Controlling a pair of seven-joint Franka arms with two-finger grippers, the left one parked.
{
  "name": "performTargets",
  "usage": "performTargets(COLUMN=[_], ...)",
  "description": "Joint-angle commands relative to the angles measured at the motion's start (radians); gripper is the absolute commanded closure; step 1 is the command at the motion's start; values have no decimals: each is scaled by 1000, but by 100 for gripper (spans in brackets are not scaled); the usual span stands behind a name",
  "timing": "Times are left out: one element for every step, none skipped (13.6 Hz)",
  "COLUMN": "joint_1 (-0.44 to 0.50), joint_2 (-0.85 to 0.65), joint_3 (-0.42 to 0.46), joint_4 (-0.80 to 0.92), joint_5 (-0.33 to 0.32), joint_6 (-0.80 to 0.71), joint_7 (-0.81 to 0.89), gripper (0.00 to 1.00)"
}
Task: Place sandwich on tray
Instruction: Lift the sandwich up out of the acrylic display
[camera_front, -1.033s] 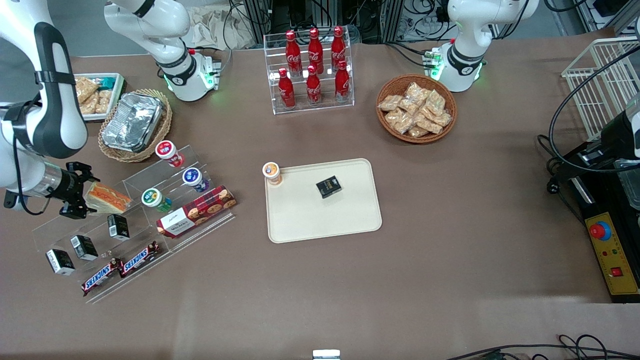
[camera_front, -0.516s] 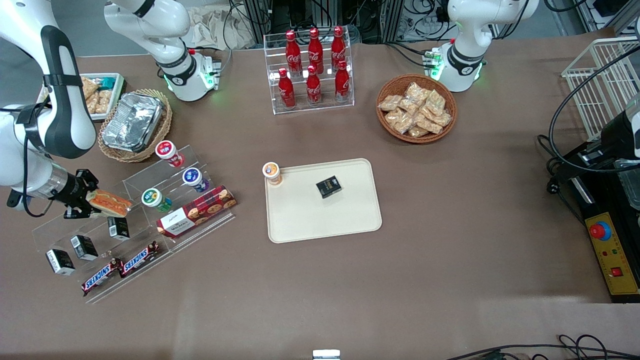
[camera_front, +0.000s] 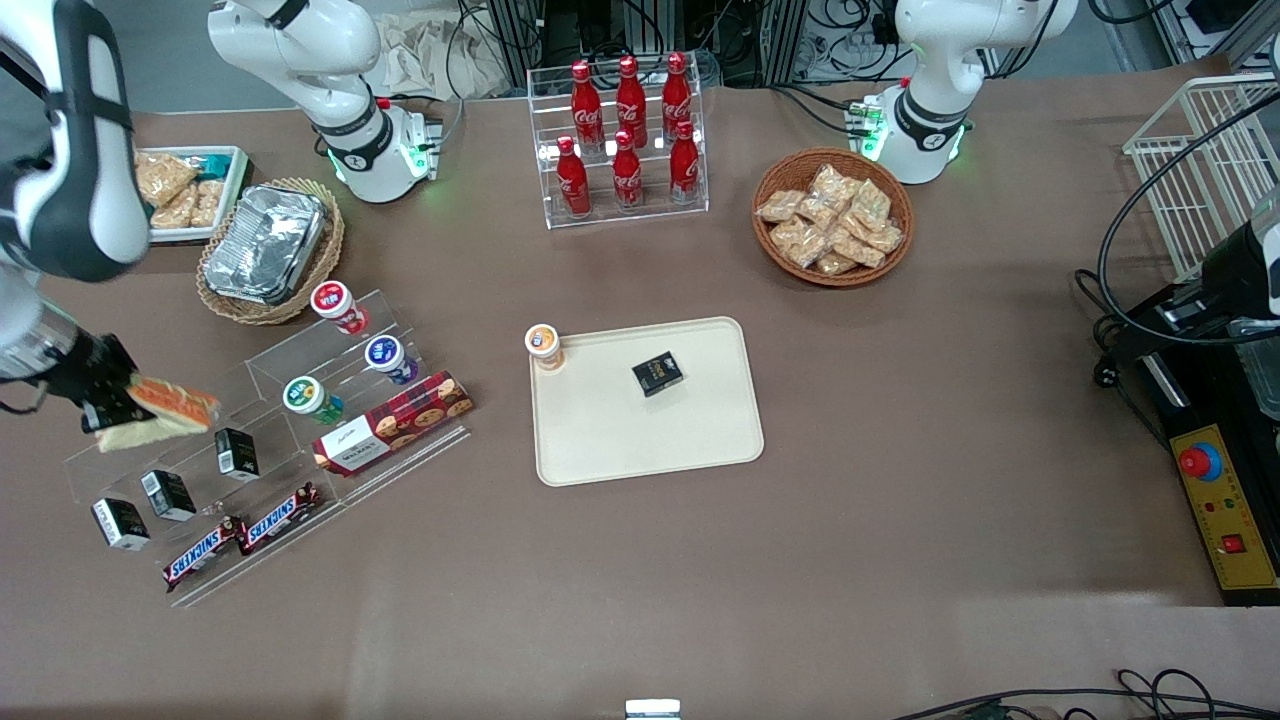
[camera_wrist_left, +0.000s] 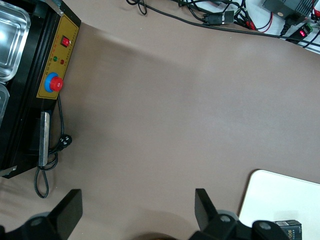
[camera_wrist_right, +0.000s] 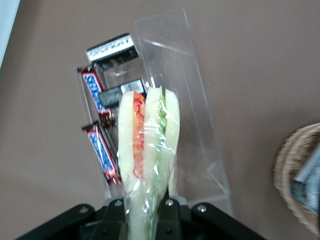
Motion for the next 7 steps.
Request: performTargets(joint_1=[44,79,104,127,160,206,255], joint_2=[4,6,6,6,0,-5,-2], joint_3=[34,34,35,38,38,38,38], joint_4=[94,113,118,128,134,142,162], joint_5=[-10,-9,-4,-3,11,34,36], joint_6=[-150,-175,-190,-210,-233,-248,-262], joint_7=[-139,-272,-392,-511,-546,-539,-540], gripper=[96,97,97,97,100,100,100])
